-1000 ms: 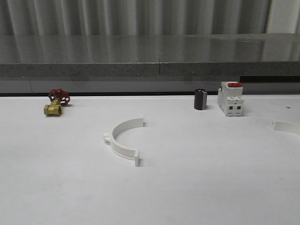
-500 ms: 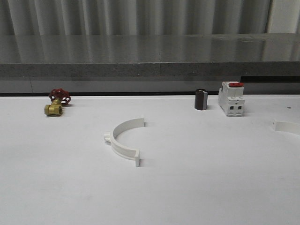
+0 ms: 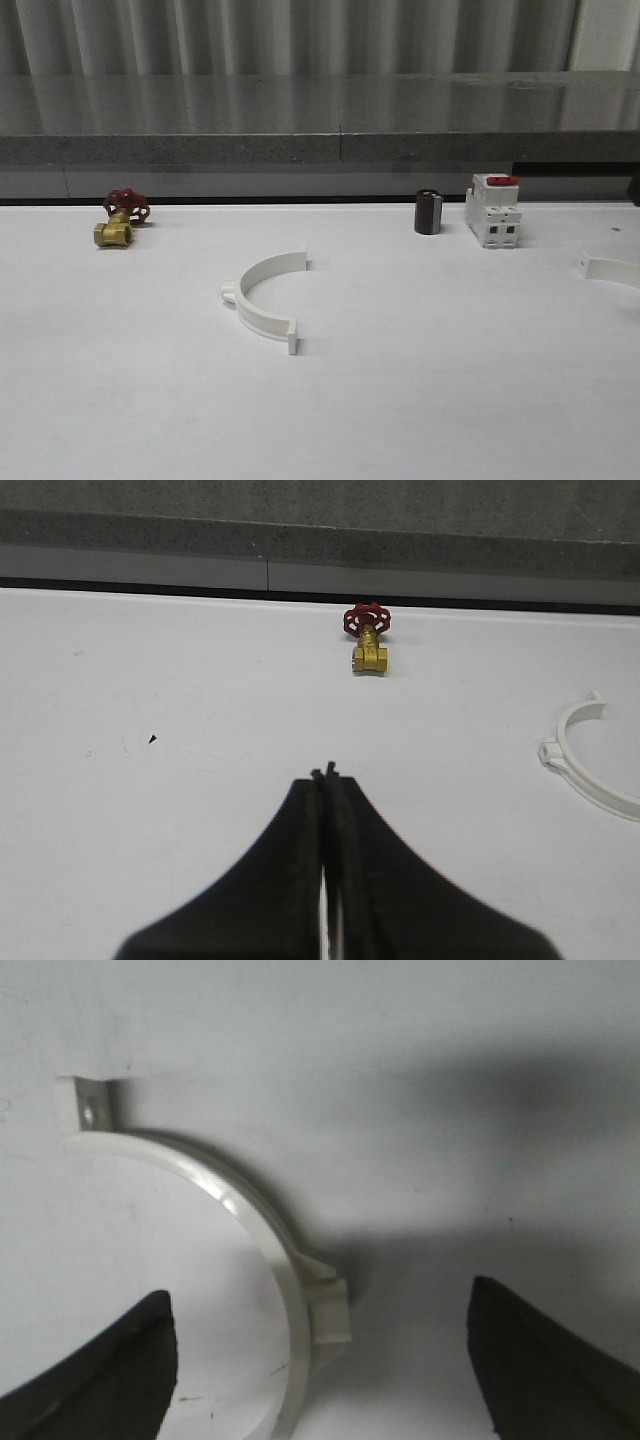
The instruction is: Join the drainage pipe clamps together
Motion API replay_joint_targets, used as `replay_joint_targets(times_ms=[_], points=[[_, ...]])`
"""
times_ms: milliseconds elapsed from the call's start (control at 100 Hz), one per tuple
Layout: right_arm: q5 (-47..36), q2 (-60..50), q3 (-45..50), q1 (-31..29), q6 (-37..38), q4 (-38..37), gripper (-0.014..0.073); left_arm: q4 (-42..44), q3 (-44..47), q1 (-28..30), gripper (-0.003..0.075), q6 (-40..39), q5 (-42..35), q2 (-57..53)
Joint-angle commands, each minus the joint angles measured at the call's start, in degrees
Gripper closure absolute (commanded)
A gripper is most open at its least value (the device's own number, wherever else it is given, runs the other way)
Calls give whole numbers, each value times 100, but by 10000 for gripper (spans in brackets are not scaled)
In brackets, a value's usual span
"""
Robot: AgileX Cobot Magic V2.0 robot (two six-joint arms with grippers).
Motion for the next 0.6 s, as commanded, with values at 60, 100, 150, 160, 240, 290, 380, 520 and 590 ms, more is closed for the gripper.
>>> replay_joint_targets(times_ms=[60, 100, 150, 160, 240, 290, 380, 520, 590], points=[[-220, -59, -163, -29, -102, 20, -2, -73, -143, 4, 740, -6, -391, 47], [-225, -33, -164, -29, -102, 20, -2, -73, -143, 4, 740, -6, -391, 47], [-236, 19, -164, -29, -102, 20, -2, -73, -143, 4, 740, -6, -391, 47], [-237, 24, -164, -29, -102, 20, -2, -73, -143, 4, 740, -6, -391, 47], [-237, 98, -164, -29, -102, 20, -1, -73, -143, 4, 740, -6, -391, 47], [-230, 149, -164, -29, -102, 20, -1, -73, -143, 4, 740, -6, -391, 47], [-194, 199, -164, -29, -102, 20, 1, -73, -143, 4, 740, -6, -391, 47], [-126, 200, -164, -29, -96, 25, 133, -73, -143, 4, 740, -6, -391, 47], [-80, 200, -164, -29, -96, 37, 272, -73, -143, 4, 740, -6, -391, 47]])
